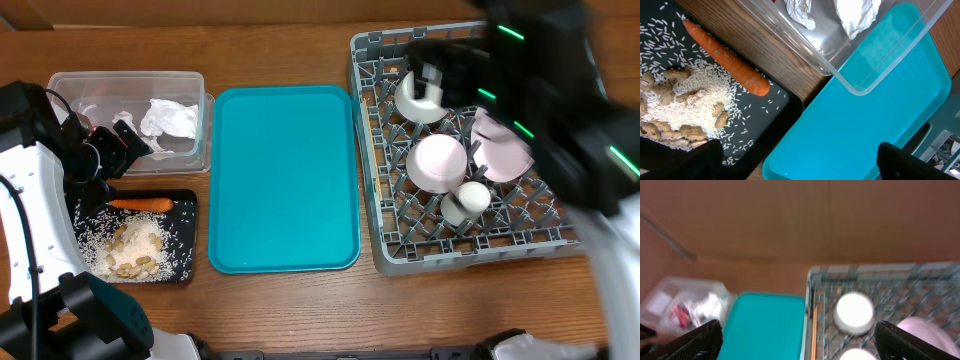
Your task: Sort waste into correct bins and load items into the dishwasher
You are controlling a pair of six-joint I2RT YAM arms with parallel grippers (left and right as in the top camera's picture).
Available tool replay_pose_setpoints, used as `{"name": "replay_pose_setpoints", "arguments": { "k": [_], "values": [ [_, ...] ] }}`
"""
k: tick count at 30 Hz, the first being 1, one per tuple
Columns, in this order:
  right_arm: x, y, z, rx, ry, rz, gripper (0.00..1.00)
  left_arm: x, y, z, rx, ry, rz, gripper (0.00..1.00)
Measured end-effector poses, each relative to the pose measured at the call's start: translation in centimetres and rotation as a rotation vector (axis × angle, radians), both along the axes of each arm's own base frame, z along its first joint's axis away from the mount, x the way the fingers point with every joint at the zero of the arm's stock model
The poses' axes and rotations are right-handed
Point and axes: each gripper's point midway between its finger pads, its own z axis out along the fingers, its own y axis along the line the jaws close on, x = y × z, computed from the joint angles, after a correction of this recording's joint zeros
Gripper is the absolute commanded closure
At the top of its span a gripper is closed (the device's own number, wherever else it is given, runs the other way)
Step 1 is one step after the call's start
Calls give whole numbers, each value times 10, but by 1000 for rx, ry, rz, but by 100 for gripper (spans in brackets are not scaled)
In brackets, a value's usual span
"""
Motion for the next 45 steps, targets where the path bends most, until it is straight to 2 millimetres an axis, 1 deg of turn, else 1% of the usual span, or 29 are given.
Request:
{"name": "replay_pose_setpoints", "arguments": {
  "k": [1,2,3,4,6,7,10,11,13,14,15,17,20,23,25,26,28,31,32,34,38,41,42,43,45],
  "values": [
    [-21,-12,22,15,-62,-17,0,0,0,0,0,0,0,0],
    [-35,-20,33,22,-97,-28,0,0,0,0,0,0,0,0],
    [-45,-25,40,26,-120,-37,0,0,0,0,0,0,0,0],
    [-70,-39,57,39,-175,-60,0,0,0,0,-1,0,0,0],
    [-105,-56,69,49,-224,-80,0,0,0,0,0,0,0,0],
    [-126,-67,74,53,-250,-93,0,0,0,0,-1,0,0,0],
    [-179,-91,81,74,-316,-120,0,0,0,0,0,1,0,0],
    [-207,-106,78,80,-344,-151,0,0,0,0,1,0,0,0],
    [-232,-117,76,93,-390,-180,0,0,0,0,1,0,0,0],
    [-244,-124,70,93,-406,-205,0,0,0,0,1,0,0,0],
    [-260,-130,60,93,-420,-232,0,0,0,0,1,0,0,0],
    [-276,-136,43,91,-438,-271,0,0,0,0,1,0,0,0],
    [-279,-139,13,80,-420,-304,0,0,0,0,3,1,1,0],
    [-265,-138,-19,105,-408,-327,0,0,0,0,3,1,1,0],
    [-253,-135,-42,126,-392,-335,0,0,0,0,3,1,1,0],
    [-247,-135,-50,138,-397,-340,0,0,1,0,3,1,1,0],
    [-231,-133,-70,172,-409,-351,0,0,0,0,2,0,0,0],
    [-207,-130,-90,214,-460,-359,0,0,1,0,3,1,1,0],
    [-194,-128,-104,227,-475,-360,0,0,1,0,4,1,1,0],
    [-177,-125,-109,264,-551,-350,0,0,0,0,3,1,1,0],
    [-146,-116,-128,302,-625,-322,0,0,1,0,3,0,1,0],
    [-131,-112,-141,321,-679,-303,0,0,1,0,3,0,1,0],
    [-130,-112,-142,323,-682,-302,0,0,1,0,3,0,1,0],
    [-124,-110,-151,325,-686,-298,0,0,1,0,4,0,1,0],
    [-118,-109,-161,336,-716,-293,0,0,1,0,4,0,1,0]
  ]
}}
